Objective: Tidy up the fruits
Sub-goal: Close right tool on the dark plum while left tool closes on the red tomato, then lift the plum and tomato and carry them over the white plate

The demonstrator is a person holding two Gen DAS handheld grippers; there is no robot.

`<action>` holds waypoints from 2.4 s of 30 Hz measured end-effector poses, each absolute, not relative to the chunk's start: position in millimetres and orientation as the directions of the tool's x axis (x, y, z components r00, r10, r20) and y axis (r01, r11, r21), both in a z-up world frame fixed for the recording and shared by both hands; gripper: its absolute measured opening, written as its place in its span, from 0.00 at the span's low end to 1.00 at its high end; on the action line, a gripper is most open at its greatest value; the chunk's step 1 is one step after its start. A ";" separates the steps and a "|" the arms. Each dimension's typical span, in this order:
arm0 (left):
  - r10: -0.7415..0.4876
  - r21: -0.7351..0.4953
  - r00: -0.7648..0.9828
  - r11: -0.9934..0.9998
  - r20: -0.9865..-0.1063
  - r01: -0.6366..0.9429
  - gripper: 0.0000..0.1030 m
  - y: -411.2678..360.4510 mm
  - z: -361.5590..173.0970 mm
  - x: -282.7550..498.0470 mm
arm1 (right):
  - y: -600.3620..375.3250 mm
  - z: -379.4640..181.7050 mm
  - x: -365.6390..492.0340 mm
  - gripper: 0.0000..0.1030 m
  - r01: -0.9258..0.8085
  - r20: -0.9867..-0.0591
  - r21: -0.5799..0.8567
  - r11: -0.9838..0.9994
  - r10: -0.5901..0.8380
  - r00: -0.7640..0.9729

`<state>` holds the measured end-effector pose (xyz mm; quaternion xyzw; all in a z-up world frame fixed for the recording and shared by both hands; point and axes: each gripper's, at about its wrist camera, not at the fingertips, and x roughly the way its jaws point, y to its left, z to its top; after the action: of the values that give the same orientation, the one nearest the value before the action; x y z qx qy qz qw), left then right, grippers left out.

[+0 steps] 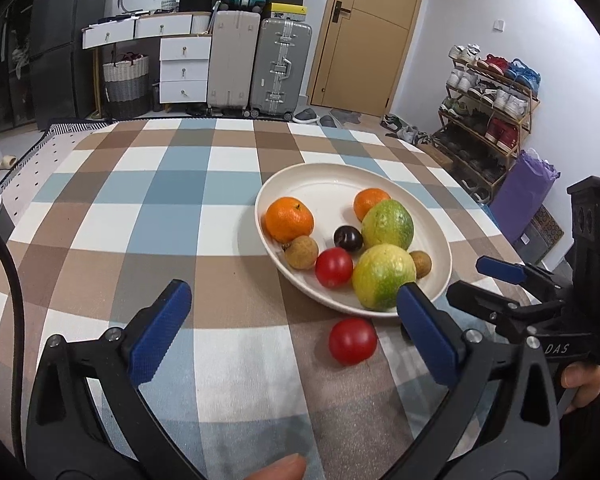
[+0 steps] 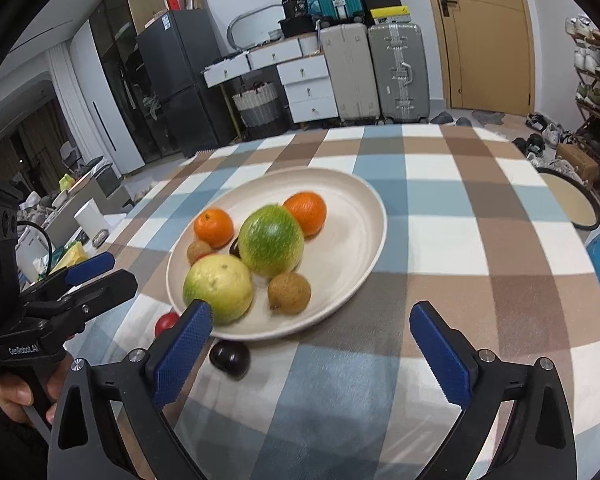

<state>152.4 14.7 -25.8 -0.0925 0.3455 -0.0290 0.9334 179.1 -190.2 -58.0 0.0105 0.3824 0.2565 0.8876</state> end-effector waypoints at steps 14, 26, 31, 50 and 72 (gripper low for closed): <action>-0.127 -0.191 0.724 0.981 -0.678 -0.008 0.99 14.4 -31.8 151.2 | -149.7 -75.1 150.8 0.98 -0.544 -0.764 0.090 0.834 0.408 0.500; -0.127 -0.198 0.715 0.980 -0.687 -0.016 0.99 15.9 -32.4 152.9 | -131.3 -77.0 152.4 0.53 -0.569 -0.776 0.062 0.820 0.398 0.489; -0.154 -0.206 0.709 0.978 -0.689 0.012 0.97 11.8 -32.3 153.5 | -135.1 -75.7 149.7 0.35 -0.581 -0.773 0.074 0.810 0.415 0.480; -0.275 -0.233 0.609 0.961 -0.744 0.149 0.58 -15.9 -54.3 160.2 | -171.0 -60.6 135.8 0.27 -0.567 -0.696 0.155 0.809 0.497 0.518; -0.359 -0.291 0.620 0.933 -0.697 0.213 0.27 -13.4 -44.3 154.4 | -178.8 -53.5 141.1 0.27 -0.552 -0.667 0.164 0.817 0.504 0.548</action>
<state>154.4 -13.4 -44.3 -0.0903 0.4055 -0.1598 0.8955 141.1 -178.8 -53.5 -0.0323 0.3682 0.3004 0.8793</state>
